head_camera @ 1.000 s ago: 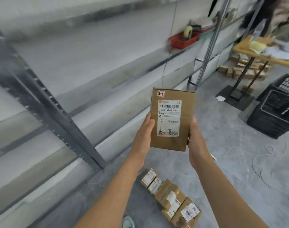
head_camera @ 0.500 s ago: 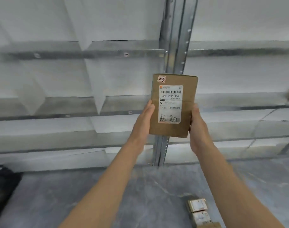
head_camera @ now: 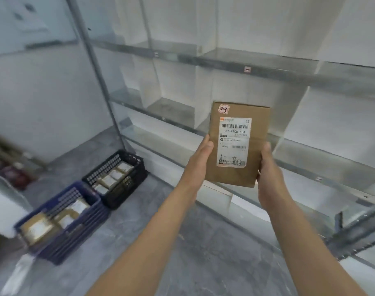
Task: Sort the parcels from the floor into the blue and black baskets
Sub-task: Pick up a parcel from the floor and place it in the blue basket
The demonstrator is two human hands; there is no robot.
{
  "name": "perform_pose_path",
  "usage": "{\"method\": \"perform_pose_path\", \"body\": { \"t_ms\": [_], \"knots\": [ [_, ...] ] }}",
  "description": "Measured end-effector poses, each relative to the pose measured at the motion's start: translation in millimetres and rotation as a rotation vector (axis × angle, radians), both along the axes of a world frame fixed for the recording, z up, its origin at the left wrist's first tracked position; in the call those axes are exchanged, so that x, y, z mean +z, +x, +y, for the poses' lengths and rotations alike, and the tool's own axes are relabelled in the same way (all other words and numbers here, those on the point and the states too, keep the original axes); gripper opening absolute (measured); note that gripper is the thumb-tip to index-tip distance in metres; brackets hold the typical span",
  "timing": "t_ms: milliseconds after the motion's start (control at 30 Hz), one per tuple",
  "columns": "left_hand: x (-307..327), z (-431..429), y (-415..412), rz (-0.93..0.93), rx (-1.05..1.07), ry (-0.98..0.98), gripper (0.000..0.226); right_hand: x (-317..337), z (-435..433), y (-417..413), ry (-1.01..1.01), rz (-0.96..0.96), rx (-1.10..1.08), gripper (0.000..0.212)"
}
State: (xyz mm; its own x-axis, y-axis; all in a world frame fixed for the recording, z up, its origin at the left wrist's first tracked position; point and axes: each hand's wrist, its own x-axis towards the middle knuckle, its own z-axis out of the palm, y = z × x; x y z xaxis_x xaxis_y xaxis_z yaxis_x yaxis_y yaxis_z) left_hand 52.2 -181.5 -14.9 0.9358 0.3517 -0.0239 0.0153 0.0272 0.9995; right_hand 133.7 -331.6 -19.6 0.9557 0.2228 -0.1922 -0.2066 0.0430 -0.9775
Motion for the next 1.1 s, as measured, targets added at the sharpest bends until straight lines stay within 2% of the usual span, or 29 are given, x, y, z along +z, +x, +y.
{"method": "perform_pose_path", "body": {
  "t_ms": [133,367,700,900,1100],
  "knots": [
    [-11,64,-13,0.018,0.167,-0.020,0.058,-9,79,10,-0.026,0.043,0.153,0.056],
    [-27,154,-29,0.077,0.469,-0.096,0.055,-22,204,29,-0.025,0.045,0.435,0.049],
    [-52,249,-69,0.128,0.838,-0.159,0.074,-55,359,19,-0.093,0.078,0.857,0.052],
    [-84,314,-109,0.176,0.997,-0.250,0.084,-92,448,-12,-0.174,0.156,0.984,0.057],
    [-138,421,-151,0.271,1.120,-0.378,0.088,-134,554,-60,-0.287,0.180,1.027,0.054]
  ]
}}
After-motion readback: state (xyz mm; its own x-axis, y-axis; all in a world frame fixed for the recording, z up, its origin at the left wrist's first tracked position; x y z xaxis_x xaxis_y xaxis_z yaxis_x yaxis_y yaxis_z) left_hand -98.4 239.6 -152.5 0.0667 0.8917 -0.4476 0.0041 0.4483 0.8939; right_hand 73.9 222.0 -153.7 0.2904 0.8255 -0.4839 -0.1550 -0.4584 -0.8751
